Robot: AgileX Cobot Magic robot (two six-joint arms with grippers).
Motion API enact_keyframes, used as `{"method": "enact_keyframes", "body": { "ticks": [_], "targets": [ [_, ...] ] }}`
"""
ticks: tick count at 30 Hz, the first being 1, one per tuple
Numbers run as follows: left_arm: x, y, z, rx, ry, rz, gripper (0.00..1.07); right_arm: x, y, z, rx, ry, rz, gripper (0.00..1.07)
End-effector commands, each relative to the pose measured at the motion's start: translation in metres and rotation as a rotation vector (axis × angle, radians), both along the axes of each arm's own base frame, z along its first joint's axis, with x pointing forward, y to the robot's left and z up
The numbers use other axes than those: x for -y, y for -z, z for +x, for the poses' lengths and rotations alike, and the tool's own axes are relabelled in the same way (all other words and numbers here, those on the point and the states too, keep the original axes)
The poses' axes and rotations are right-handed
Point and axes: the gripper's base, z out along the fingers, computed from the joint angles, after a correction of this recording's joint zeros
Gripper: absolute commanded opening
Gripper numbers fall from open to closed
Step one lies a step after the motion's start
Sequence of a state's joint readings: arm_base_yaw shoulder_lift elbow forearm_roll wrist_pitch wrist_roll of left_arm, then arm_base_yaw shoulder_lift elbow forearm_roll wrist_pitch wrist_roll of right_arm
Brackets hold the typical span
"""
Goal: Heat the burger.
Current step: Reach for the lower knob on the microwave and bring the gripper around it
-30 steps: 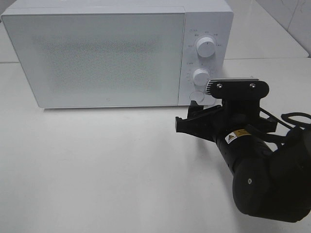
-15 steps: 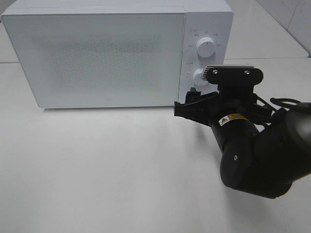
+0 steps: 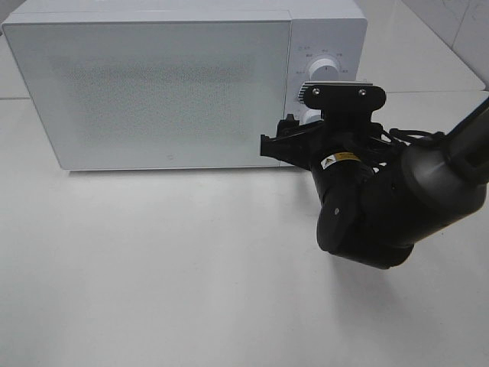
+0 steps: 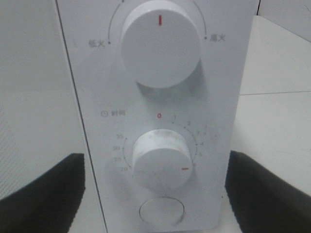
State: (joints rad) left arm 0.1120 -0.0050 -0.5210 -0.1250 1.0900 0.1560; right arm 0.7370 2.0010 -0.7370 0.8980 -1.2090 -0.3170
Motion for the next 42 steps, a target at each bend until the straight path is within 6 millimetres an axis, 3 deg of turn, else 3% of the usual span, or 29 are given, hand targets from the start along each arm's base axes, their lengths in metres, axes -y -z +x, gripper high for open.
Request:
{"method": "enact_keyframes", "body": {
  "ticks": [1, 15, 27, 33, 35, 37, 38, 41, 42],
  "targets": [
    [0.0, -0.001, -0.003, 0.04, -0.002, -0.004, 0.98, 0.006, -0.016, 0.013, 0.197, 0.064, -0.032, 0.76],
    [0.0, -0.001, -0.003, 0.04, -0.002, -0.004, 0.98, 0.009, -0.005, 0.033, 0.201, 0.103, -0.039, 0.76],
    [0.0, -0.001, -0.003, 0.04, -0.002, -0.004, 0.98, 0.011, -0.004, 0.033, 0.191, 0.112, -0.072, 0.72],
    [0.0, -0.001, -0.003, 0.04, -0.002, -0.004, 0.98, 0.008, -0.003, 0.03, 0.181, 0.119, -0.068, 0.59],
    [0.0, -0.001, -0.003, 0.04, -0.002, -0.004, 0.98, 0.007, -0.003, 0.03, 0.181, 0.116, -0.068, 0.45],
    [0.0, -0.001, -0.003, 0.04, -0.002, -0.004, 0.98, 0.007, -0.003, 0.03, 0.18, 0.114, -0.067, 0.4],
    [0.0, -0.001, -0.003, 0.04, -0.002, -0.004, 0.98, 0.006, -0.004, 0.03, 0.183, 0.104, -0.067, 0.28],
    [0.0, -0.001, -0.003, 0.04, -0.002, -0.004, 0.98, 0.006, -0.004, 0.031, 0.183, 0.097, -0.068, 0.22],
    [0.0, -0.001, -0.003, 0.04, -0.002, -0.004, 0.98, 0.005, -0.004, 0.031, 0.182, 0.088, -0.065, 0.13]
  ]
}}
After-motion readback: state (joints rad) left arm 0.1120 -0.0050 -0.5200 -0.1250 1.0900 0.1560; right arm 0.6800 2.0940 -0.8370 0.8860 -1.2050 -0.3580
